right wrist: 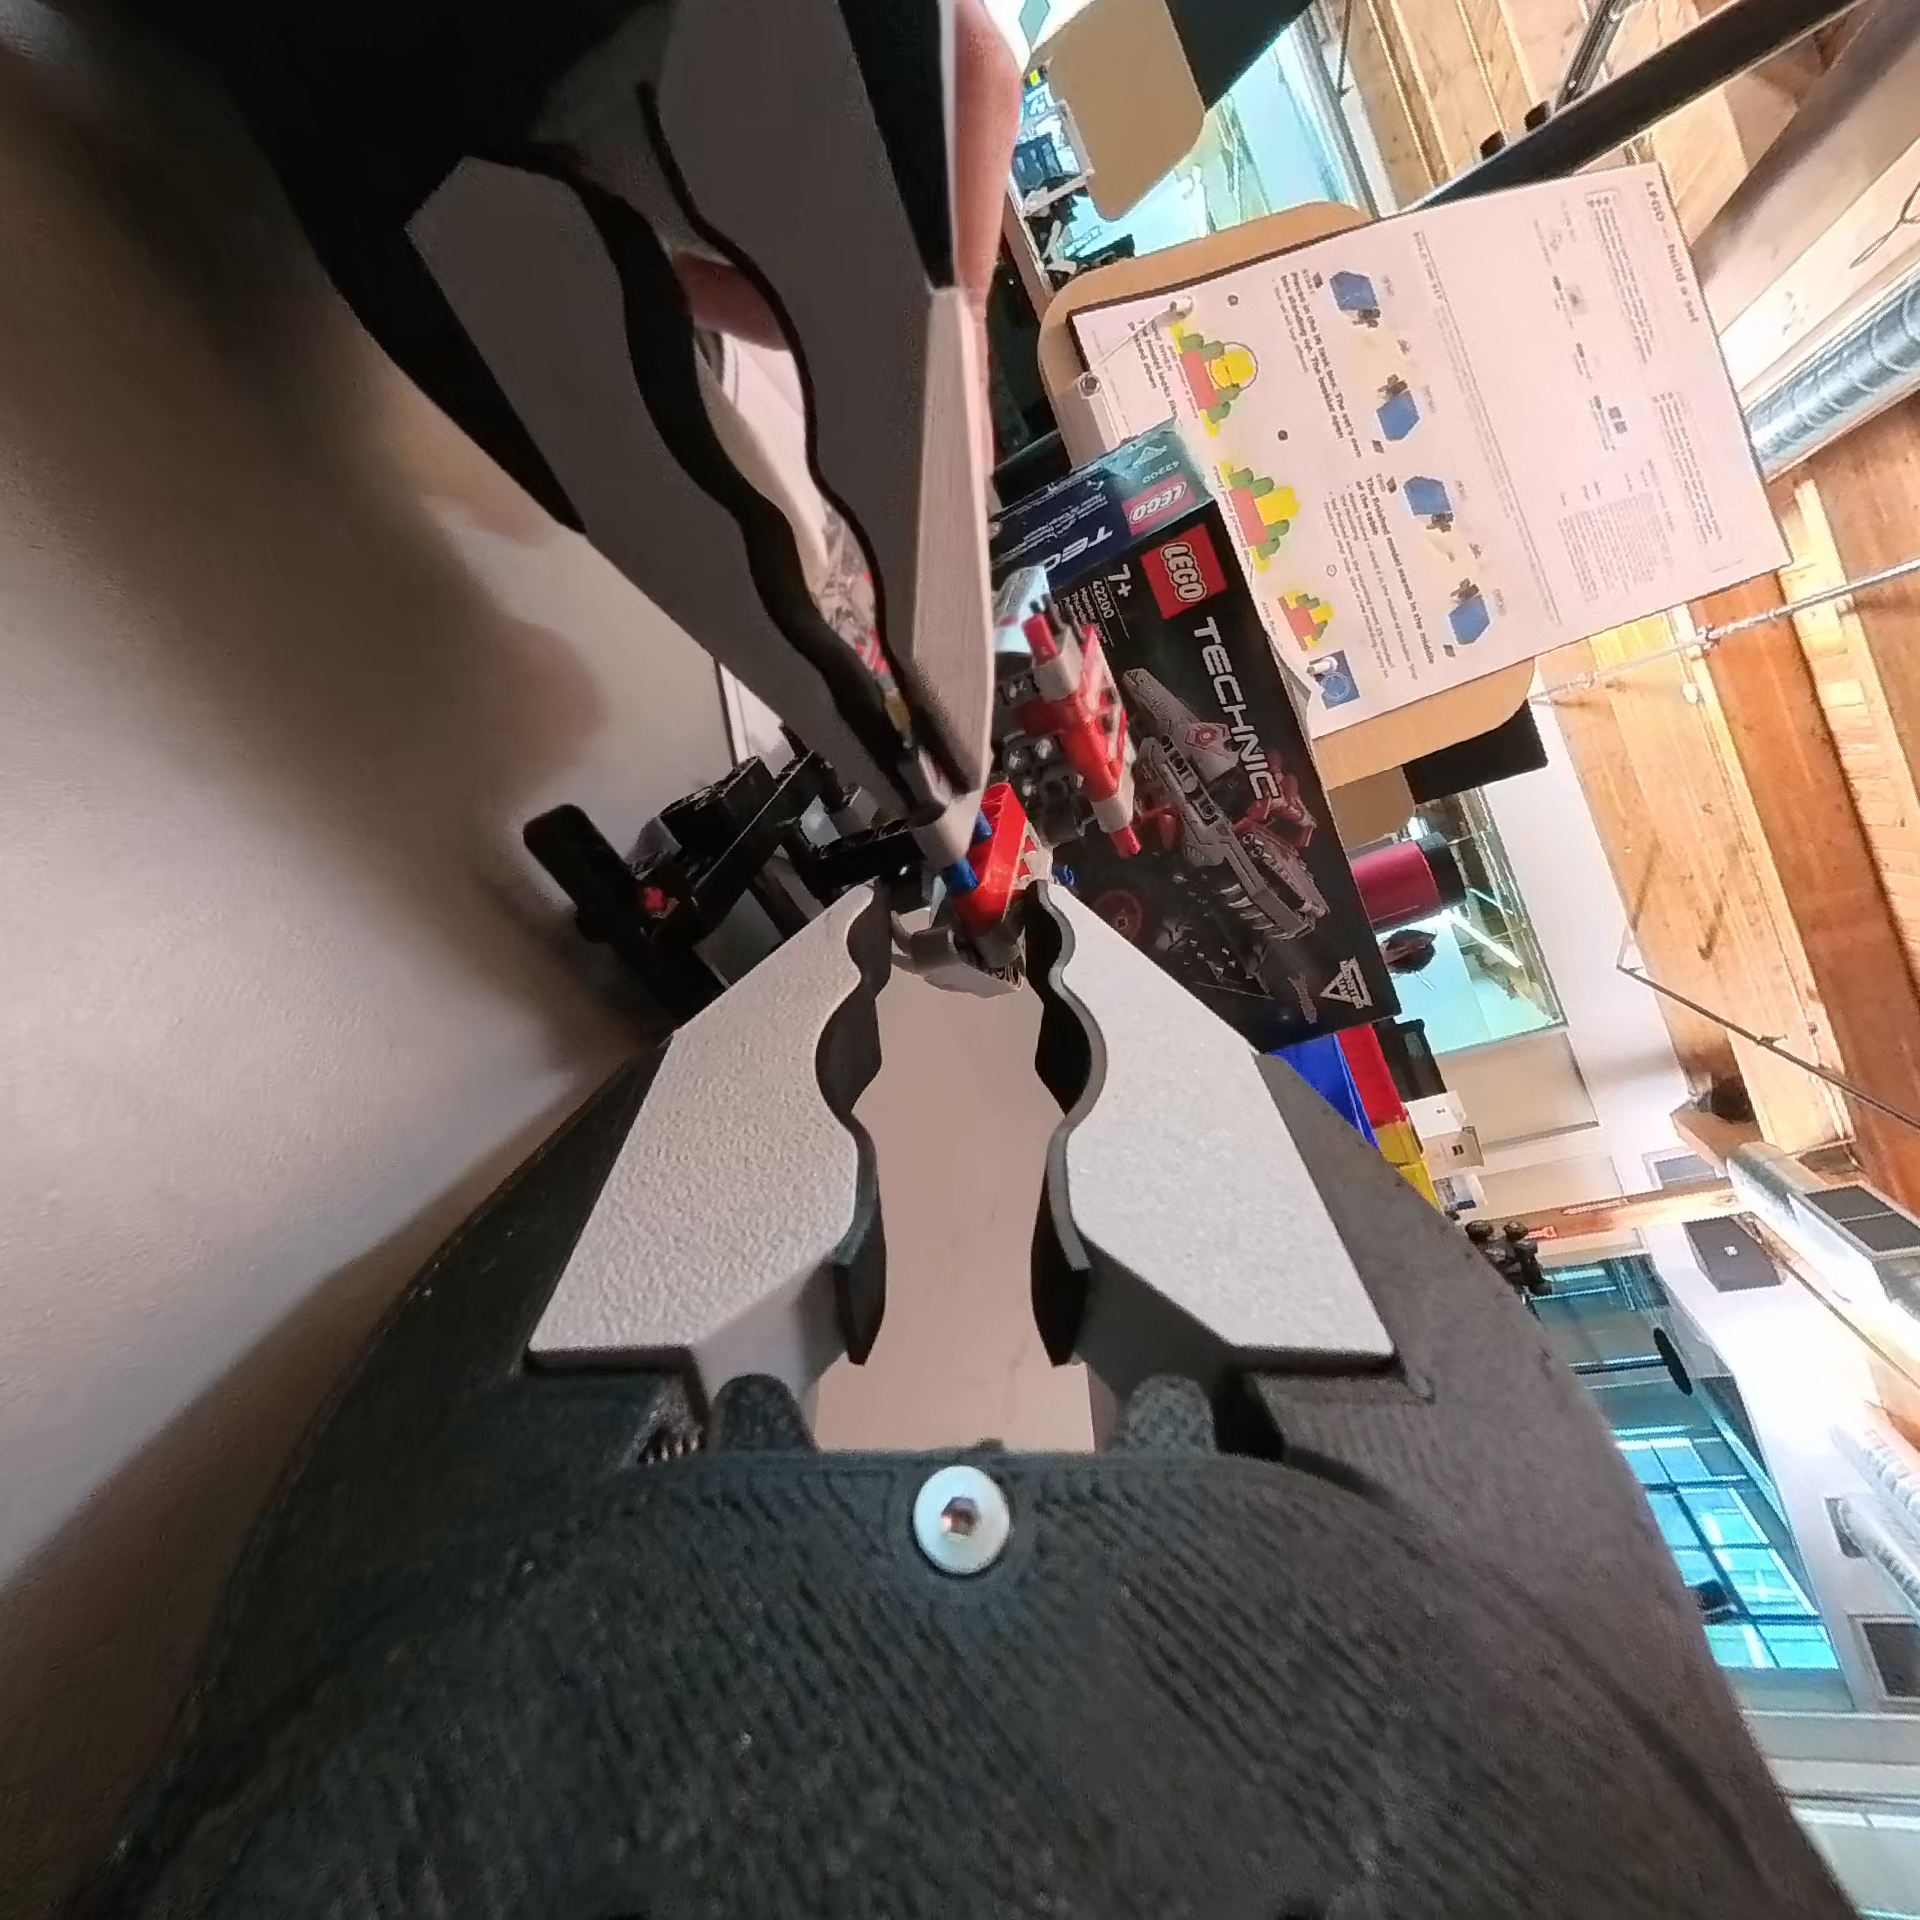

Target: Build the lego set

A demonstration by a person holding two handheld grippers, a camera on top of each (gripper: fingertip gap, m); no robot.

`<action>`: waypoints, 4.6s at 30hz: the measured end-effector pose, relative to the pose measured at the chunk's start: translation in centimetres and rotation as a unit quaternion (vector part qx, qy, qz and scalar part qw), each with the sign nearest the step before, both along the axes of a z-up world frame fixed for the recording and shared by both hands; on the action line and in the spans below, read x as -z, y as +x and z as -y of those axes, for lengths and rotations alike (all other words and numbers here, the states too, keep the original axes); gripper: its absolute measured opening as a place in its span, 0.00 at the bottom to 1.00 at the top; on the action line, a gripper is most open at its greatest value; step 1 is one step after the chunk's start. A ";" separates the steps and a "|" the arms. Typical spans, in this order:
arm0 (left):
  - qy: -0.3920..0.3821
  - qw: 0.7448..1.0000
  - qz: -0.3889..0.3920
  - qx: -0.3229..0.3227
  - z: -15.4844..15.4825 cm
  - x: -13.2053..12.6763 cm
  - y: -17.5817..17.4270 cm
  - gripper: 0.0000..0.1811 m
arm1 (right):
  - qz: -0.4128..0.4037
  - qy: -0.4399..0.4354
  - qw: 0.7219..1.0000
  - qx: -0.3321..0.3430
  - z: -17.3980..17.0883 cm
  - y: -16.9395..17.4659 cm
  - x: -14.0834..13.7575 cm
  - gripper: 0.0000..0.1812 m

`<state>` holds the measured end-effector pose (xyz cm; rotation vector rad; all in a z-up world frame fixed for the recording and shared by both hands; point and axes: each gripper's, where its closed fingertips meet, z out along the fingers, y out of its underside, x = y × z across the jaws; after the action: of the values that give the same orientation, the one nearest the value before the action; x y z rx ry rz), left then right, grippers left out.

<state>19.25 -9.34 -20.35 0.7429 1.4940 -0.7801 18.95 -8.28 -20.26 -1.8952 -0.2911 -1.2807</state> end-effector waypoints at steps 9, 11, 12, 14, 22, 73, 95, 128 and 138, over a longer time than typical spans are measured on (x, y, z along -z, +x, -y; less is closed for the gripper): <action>0.036 0.996 0.083 0.006 -0.2 0.0 0.1 0.02 | 0.026 -0.011 1.000 0.005 -0.2 0.2 0.2 0.13; 0.035 0.996 0.078 0.007 -0.3 0.0 0.1 0.02 | 0.031 -0.014 0.999 0.006 -0.3 0.2 0.3 0.13; 0.034 0.997 0.074 0.005 -0.3 0.0 0.1 0.02 | 0.031 -0.016 0.999 0.009 -0.3 0.2 0.3 0.13; 0.029 0.998 0.062 0.005 -0.4 -0.1 0.1 0.02 | 0.029 -0.016 0.999 0.013 -0.3 0.2 0.3 0.13; 0.007 1.000 -0.014 -0.013 -0.5 -0.4 0.5 0.02 | 0.031 -0.013 0.999 0.042 -0.5 0.8 0.2 0.12; 0.001 0.999 -0.024 -0.024 -1.5 -1.1 1.1 0.02 | 0.102 -0.045 0.993 0.042 -1.0 3.1 -0.6 0.04; 0.061 0.997 -0.037 -0.018 -1.4 -0.8 1.0 0.02 | 0.152 -0.090 0.982 0.066 -0.7 3.1 -0.2 0.04; 0.069 0.987 -0.126 -0.069 -1.8 -0.9 1.6 0.02 | 0.132 -0.083 0.985 0.071 -1.0 2.9 -0.3 0.03; 0.071 0.989 -0.111 -0.072 -1.8 -0.9 1.7 0.02 | 0.132 -0.085 0.985 0.071 -1.1 2.9 -0.3 0.03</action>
<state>20.92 -7.51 -19.46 0.6605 1.7980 -0.6681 21.81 -7.21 -19.94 -1.9135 -0.4203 -1.6526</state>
